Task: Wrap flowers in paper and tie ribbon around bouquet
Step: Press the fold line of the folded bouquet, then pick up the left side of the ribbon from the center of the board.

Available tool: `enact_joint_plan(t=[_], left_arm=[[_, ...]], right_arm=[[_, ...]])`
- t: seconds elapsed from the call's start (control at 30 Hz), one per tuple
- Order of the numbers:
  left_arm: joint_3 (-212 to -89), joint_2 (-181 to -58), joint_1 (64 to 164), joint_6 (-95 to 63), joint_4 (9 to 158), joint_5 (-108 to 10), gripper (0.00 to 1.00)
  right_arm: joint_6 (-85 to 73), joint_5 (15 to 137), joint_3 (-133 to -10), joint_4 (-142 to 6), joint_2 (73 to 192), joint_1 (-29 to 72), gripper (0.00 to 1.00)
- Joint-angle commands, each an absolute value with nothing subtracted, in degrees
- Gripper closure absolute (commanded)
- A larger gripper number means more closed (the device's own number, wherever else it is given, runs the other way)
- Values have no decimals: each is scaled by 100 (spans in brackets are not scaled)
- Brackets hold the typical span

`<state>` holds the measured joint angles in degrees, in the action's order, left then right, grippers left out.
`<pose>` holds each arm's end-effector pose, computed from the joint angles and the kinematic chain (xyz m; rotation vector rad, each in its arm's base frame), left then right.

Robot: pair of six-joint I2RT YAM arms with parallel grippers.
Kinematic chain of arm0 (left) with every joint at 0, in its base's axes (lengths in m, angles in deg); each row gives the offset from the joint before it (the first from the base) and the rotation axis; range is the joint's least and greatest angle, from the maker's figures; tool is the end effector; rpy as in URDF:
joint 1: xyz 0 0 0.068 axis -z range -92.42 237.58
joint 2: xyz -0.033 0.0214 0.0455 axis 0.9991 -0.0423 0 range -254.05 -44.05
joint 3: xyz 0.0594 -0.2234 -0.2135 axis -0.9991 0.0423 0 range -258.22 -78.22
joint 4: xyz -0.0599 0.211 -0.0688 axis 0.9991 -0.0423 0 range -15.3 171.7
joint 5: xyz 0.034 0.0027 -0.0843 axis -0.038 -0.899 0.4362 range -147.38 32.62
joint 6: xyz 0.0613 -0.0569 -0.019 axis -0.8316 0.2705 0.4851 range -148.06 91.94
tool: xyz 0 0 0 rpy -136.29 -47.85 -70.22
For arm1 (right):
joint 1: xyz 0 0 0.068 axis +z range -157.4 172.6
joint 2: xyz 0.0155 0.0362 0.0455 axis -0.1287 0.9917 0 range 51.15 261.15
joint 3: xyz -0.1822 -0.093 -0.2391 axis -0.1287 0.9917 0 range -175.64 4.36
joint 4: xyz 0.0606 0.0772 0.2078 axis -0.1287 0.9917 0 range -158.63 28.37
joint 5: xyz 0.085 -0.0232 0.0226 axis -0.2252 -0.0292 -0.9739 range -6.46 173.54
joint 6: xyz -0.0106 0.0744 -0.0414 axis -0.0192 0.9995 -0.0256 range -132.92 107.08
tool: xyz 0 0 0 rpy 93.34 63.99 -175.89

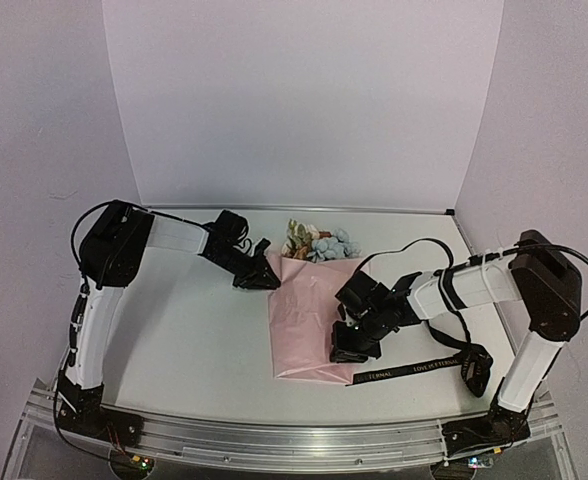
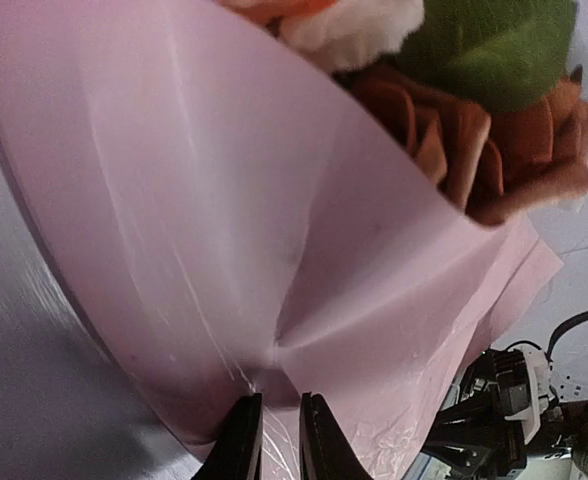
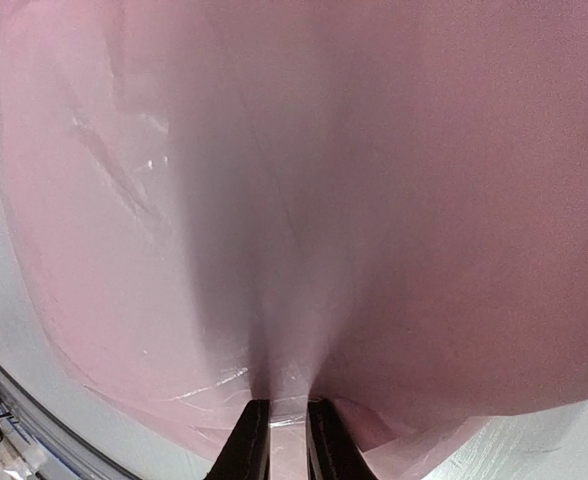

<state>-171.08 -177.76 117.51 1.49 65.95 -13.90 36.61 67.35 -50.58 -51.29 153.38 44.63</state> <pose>0.4091 -0.2955 0.1353 0.3322 2.6986 -1.3368 0.1896 0.2770 0.1667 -0.1598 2.9732 0.7866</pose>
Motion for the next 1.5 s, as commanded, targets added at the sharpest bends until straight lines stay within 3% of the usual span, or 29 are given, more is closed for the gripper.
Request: enact_joint_plan(t=[0.0,0.4,0.53,0.73,0.83,1.17,1.47], left_arm=[[-17914,-18289,11468,174,6266,-1896,85],[-20226,-19416,10811,213,5854,-1588,83],[-20443,-19164,10790,88,5775,-1577,82],[-19555,-18048,10749,7,5994,-1825,79],[-18624,-17339,10790,184,6394,-1798,77],[-16066,-15567,11652,456,7224,-1900,76],[-15236,-14930,12865,403,7261,-2378,77]], right_arm=[[3638,6809,-4816,-4992,15456,4469,87],[3649,6660,-4842,-4991,15356,4408,87],[3708,6539,-5036,-4930,15193,4326,85],[3476,6462,-5763,-4036,14696,4279,79],[3318,6632,-5960,-3559,14356,4275,71],[3113,7328,-5034,-3217,13278,4191,47],[3224,8194,-3837,-3283,12632,4166,46]])
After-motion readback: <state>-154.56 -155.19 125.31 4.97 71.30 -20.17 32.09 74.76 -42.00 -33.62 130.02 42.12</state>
